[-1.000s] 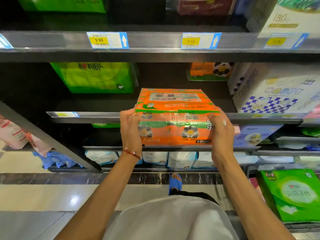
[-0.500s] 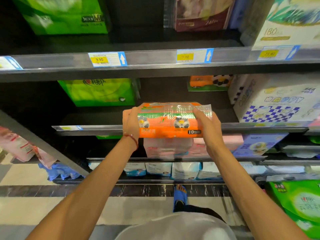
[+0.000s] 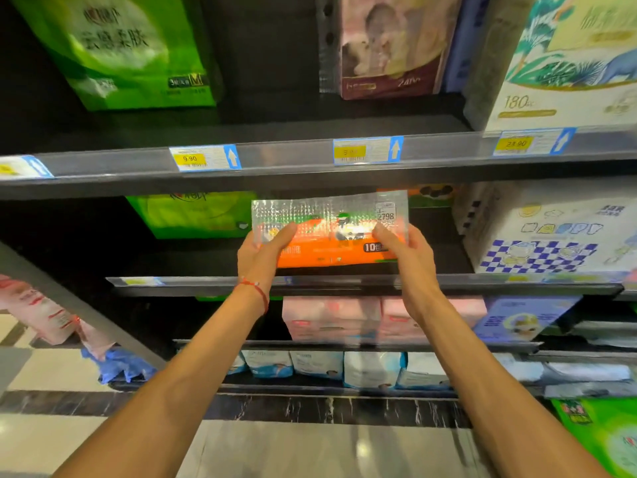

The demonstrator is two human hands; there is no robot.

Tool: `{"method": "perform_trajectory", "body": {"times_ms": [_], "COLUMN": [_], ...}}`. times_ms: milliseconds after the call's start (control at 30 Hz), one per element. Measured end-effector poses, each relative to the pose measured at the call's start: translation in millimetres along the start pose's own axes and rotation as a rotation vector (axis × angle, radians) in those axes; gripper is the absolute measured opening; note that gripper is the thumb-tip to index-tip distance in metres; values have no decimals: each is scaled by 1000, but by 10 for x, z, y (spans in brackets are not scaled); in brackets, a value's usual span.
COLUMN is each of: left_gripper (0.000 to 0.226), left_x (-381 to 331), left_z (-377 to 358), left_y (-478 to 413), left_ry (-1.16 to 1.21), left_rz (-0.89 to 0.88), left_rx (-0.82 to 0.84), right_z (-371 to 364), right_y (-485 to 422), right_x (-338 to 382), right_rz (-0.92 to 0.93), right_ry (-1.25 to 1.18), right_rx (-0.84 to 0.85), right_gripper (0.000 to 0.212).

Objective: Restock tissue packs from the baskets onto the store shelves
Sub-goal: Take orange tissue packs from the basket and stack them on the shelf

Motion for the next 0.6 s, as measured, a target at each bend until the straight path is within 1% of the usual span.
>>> {"method": "perform_trajectory", "body": {"times_ms": [67,100,167,200,267,333,367,467,533,600], "left_gripper": [59,61,78,85,84,82,85,93,93,82], "left_x": [-15,-18,3,6,-9,-1,8,79,82,47], "left_z": [-33,-32,-8,8,10,7,18,37,96,130], "left_y": [-20,-16,-5,-23,-23,-9,-9,-140,-244,-336], "left_ry": [-16,-26,-13,-13,-27,-49,-77,-178,-217,-232], "left_rz": [-12,-19,-22,-44,-98,-160,-189,-242,-253,-254], "left_rx": [-53,-79,-103,-89,-6,110,155,280,300,286], "right_z": [29,35,58,58,41,14,-12,-127,-230,-274], "right_y": [-19,-18,-16,-1,10,9,2,-57,-97,-137], "right_x": [-38,-53,-103,-98,-92,-60,-48,-23,11,52], "right_rz": [44,63,113,141,171,208,227,235,231,238], "right_ry": [-14,-27,-17,5,36,84,92,17,8,36], "right_rx": [67,77,56,42,19,-19,-35,-121,-171,-206], "right_gripper": [63,65,65,63,64,66,64,56,51,47]}}
Point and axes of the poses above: each hand's wrist, its own y-axis away from the middle knuckle, its own z-axis out of the back of the hand, x = y × z, the point moved 6 cm from there along -y, towards the middle knuckle
